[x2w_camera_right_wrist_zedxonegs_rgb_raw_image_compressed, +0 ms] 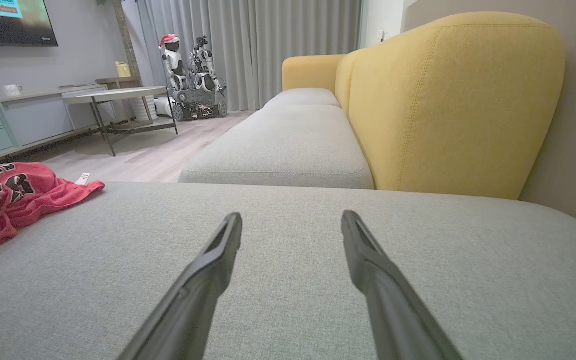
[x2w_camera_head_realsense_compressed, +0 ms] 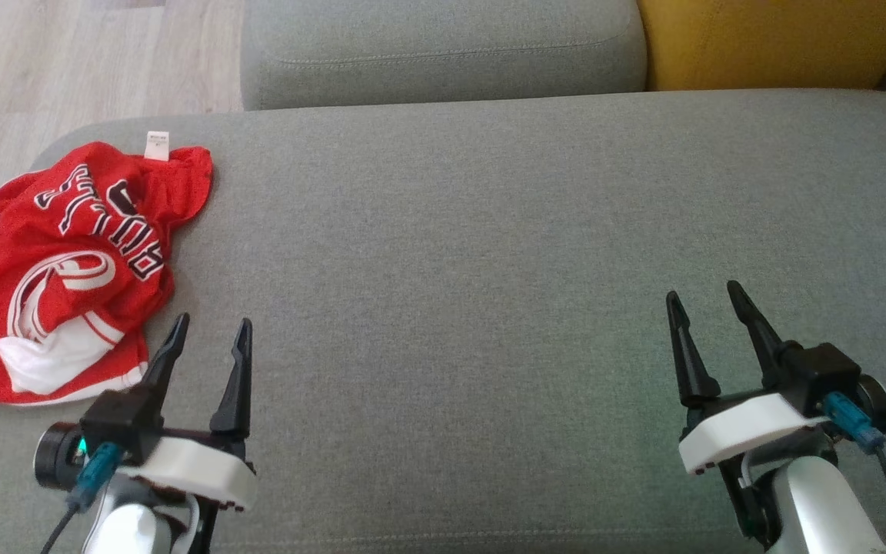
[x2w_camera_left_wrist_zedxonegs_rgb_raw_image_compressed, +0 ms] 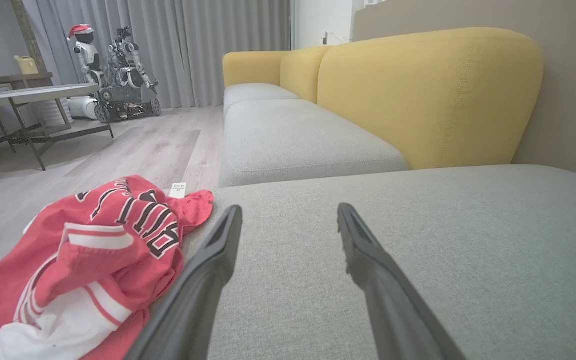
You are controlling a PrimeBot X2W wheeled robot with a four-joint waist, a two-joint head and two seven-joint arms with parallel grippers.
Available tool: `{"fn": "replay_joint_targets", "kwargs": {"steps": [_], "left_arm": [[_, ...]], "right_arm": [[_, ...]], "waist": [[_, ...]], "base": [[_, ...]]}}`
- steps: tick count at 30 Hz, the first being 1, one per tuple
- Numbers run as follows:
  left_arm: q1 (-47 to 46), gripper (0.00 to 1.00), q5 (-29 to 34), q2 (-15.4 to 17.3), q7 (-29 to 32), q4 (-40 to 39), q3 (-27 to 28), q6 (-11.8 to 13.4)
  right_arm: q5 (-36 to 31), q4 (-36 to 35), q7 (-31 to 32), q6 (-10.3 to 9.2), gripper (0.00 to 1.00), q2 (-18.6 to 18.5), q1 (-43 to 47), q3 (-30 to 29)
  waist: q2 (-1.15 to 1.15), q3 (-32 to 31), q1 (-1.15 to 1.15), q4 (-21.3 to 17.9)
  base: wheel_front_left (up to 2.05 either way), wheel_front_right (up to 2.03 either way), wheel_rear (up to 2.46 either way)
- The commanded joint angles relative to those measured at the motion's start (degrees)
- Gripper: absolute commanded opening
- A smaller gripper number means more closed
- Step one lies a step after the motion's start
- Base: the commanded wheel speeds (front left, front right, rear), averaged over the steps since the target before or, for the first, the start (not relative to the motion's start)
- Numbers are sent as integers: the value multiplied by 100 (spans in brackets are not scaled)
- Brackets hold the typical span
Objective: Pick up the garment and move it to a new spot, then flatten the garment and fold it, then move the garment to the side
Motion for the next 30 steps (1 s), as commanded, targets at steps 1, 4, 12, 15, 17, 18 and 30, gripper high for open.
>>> {"fn": "replay_joint_targets", "kwargs": {"steps": [1,4,12,15,17,18,30], "left_arm": [[-166,100,158,54,-97,-155,241,-22],[-179,100,146,13,-118,-37,293,-58],[-233,100,55,-50,-118,216,390,-115],[-254,100,63,-59,-118,263,402,-120],[-270,100,70,-67,-118,279,409,-123],[-275,100,74,-71,-118,286,413,-124],[-293,100,104,-114,-118,336,463,-127]], "right_arm": [[-138,-173,-63,-4,100,22,-221,140],[-72,-146,-45,-4,100,33,-213,110],[112,-88,24,-4,100,49,-216,49],[111,-74,31,-4,100,51,-233,40],[110,-70,31,-4,100,52,-243,37],[111,-67,31,-4,100,52,-247,34],[248,-44,1,-4,100,55,-271,-17]], "waist": [[0,-3,0,0],[0,-8,0,4],[0,-2,0,6],[0,7,0,8],[0,18,0,12],[0,20,0,13],[0,30,0,17]], "base": [[0,0,0],[0,0,0],[0,0,0],[0,0,0],[0,0,0],[0,0,0],[0,0,0]]}}
